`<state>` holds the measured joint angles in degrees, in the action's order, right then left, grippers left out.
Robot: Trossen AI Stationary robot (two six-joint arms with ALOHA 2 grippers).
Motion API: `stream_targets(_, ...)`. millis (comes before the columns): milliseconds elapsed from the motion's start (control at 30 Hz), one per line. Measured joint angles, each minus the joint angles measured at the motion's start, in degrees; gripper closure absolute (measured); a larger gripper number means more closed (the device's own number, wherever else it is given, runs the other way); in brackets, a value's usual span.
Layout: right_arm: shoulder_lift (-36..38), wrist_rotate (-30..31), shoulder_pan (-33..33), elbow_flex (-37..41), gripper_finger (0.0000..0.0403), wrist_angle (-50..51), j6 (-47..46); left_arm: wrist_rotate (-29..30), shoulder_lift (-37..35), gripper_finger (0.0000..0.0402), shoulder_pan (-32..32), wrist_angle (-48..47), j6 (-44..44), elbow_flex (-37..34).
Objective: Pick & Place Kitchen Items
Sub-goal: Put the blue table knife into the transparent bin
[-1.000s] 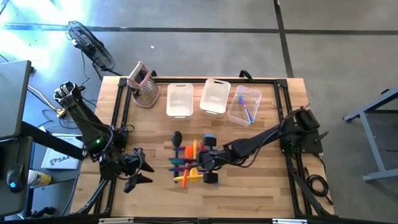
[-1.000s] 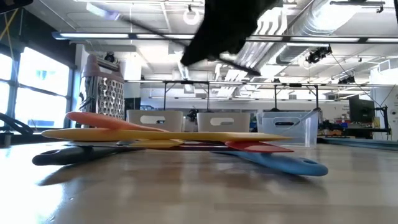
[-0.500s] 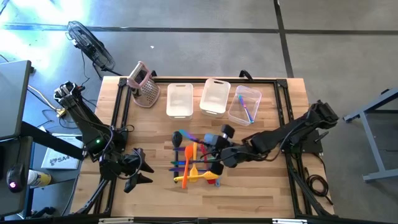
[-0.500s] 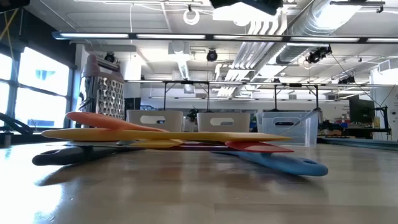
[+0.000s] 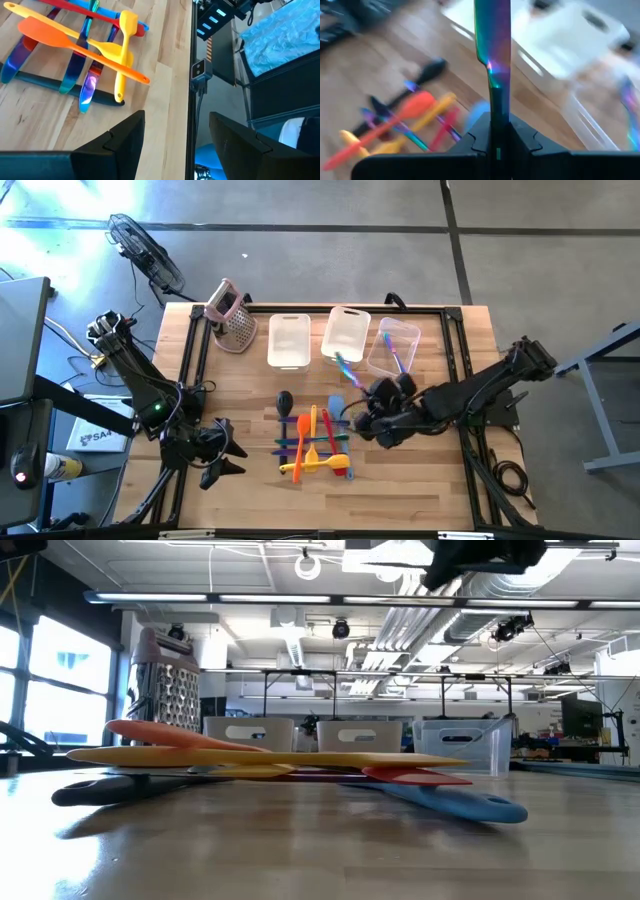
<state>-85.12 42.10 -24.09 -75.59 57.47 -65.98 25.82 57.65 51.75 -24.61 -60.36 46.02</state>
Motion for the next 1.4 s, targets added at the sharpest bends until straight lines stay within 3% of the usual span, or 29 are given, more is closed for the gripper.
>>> stream_targets(100,2.2,-7.3,2.9,0.0,0.0378,9.2,-5.4,0.2,0.0,0.0185,0.0,-1.2,0.0,0.0)
stream_targets(233,5.0,-15.7,8.1,0.0,0.0378,15.9,-5.8,3.6,-0.2,0.0185,0.0,-4.7,1.3,0.0)
stream_targets(433,9.0,-28.1,19.7,0.0,0.0378,17.2,3.8,8.0,-0.9,0.0185,0.0,-9.9,2.0,0.0)
stream_targets(667,8.8,-43.3,34.9,0.0,0.0378,19.9,13.5,12.4,-2.9,0.0185,0.0,-14.9,1.6,0.0)
stream_targets(1000,5.5,-48.5,48.7,3.6,0.0378,22.2,22.8,15.8,-2.9,0.0185,0.0,-18.0,1.5,0.0)
stream_targets(1400,-2.9,-50.2,51.5,6.9,0.0378,19.9,29.0,17.3,-2.8,0.0185,0.0,-18.9,0.0,0.0)
